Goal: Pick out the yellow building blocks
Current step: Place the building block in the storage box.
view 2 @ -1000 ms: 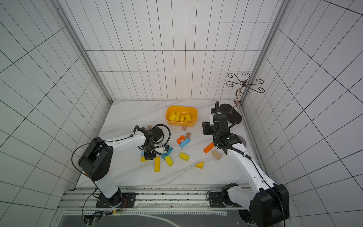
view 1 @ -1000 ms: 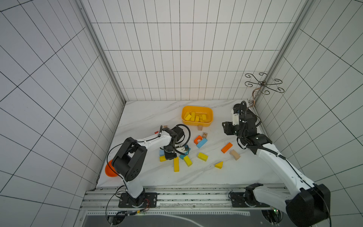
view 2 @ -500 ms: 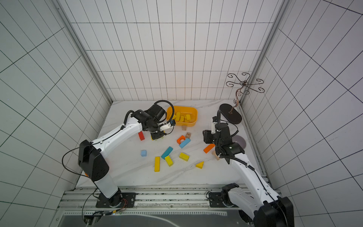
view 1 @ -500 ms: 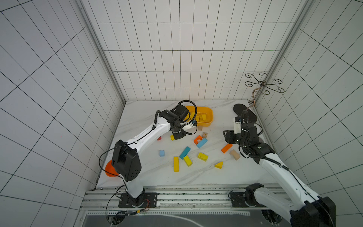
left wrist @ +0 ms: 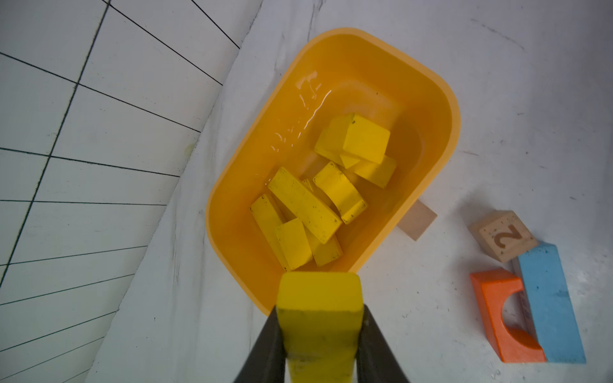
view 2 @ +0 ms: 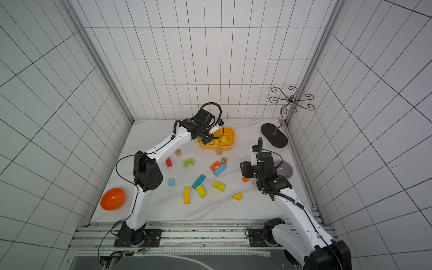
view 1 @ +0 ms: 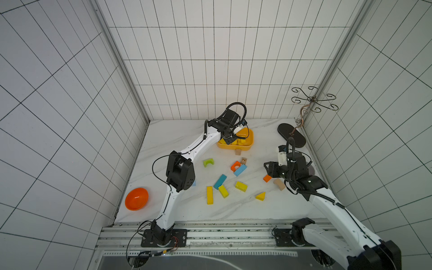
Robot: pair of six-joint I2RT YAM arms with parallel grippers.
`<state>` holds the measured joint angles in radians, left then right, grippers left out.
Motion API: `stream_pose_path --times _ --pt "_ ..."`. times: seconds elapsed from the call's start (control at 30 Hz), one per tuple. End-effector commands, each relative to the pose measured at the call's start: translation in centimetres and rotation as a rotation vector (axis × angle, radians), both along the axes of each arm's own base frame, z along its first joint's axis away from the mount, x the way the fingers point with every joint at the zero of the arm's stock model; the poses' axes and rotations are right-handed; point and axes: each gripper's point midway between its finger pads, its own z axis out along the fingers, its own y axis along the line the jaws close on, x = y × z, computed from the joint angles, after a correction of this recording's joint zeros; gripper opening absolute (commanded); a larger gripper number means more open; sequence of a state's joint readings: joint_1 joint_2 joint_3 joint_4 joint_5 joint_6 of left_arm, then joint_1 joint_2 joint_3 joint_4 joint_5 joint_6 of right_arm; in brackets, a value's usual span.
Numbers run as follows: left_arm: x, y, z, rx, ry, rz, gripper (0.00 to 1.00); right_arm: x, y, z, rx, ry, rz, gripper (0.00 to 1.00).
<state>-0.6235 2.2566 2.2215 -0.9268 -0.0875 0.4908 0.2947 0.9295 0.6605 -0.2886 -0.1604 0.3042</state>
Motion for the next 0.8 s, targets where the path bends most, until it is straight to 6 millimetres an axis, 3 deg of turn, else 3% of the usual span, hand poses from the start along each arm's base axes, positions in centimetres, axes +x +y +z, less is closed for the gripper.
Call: stream_pose_path --times 0.0,0.1,0.3,0.57,0.77 --pt "3.6 -1.7 2.5 -0.114 -0.144 0.038 0.14 -1.2 0.4 -1.7 0.040 0.051 0.007 0.54" --pt "5.1 -2.4 1.8 -0.134 -0.178 0.050 0.15 -1.1 1.7 -1.8 0.113 0.059 0.036 0.54" --pt "6.4 -3.2 -2.3 -0.097 -0.162 0.041 0.16 -1.5 2.0 -2.8 0.093 0.089 0.041 0.54" --pt "7.7 -2.5 -6.9 -0.046 -0.139 0.049 0.20 -2.8 2.4 -3.6 0.119 0.117 0.013 0.54" --pt "8.1 -1.8 -8.8 -0.030 -0.117 0.061 0.27 -3.9 3.0 -5.1 0.095 0.190 -0.001 0.54"
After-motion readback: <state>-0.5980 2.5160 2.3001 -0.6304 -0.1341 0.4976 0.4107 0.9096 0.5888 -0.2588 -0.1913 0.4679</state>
